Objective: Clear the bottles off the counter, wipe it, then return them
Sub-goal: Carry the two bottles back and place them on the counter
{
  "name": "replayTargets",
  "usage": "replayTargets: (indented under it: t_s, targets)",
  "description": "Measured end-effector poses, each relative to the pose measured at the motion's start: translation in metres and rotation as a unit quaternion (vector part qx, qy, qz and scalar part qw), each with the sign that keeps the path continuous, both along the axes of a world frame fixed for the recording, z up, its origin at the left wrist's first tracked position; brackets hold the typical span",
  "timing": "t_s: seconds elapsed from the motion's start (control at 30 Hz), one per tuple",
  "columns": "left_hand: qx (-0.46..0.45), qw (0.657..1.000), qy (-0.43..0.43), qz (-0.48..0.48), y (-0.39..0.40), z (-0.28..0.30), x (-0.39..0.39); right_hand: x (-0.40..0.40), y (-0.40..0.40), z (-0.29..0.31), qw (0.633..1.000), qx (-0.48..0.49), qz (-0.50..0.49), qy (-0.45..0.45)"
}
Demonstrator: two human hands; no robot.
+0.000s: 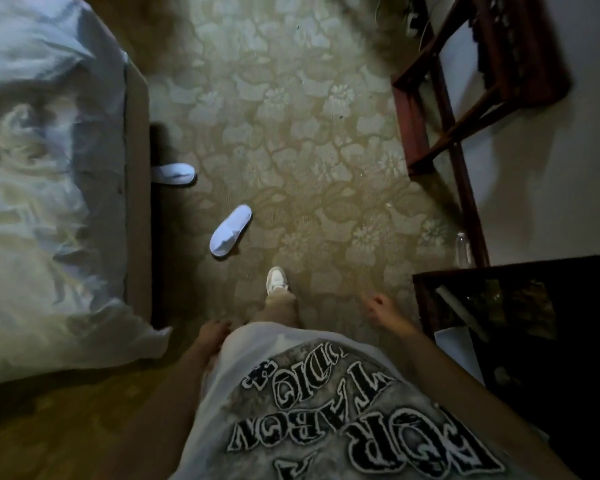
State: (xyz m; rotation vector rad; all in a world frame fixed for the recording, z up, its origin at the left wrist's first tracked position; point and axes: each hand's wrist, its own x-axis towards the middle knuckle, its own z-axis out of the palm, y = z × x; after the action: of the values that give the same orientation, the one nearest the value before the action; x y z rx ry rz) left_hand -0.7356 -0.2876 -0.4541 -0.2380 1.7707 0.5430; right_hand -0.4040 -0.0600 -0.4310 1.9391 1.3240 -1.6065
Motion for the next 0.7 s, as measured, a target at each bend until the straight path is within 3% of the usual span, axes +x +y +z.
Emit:
replayTargets:
  t_s: [0.2, 0.33, 0.47, 0.7]
  targets:
    - [0.115, 0.984, 0.084, -0.111, 0.212, 0.068, -0.135, -0.051, 0.063, 0.022, 0.996, -0.028, -0.075, -0.046]
    - [0.169, 0.972, 0.106, -0.127, 0.312, 0.073, -0.213, -0.121, 0.143, 0.027, 0.996, -0.022, -0.081, -0.036]
    - [0.125, 0.982, 0.095, -0.11, 0.372, 0.045, -0.276, -0.205, 0.247, 0.009, 0.998, -0.02, -0.06, -0.023]
    - [-0.025, 0.997, 0.001, 0.071, 0.396, 0.015, -0.354, -0.403, 0.472, 0.017, 0.999, -0.004, 0.017, 0.043]
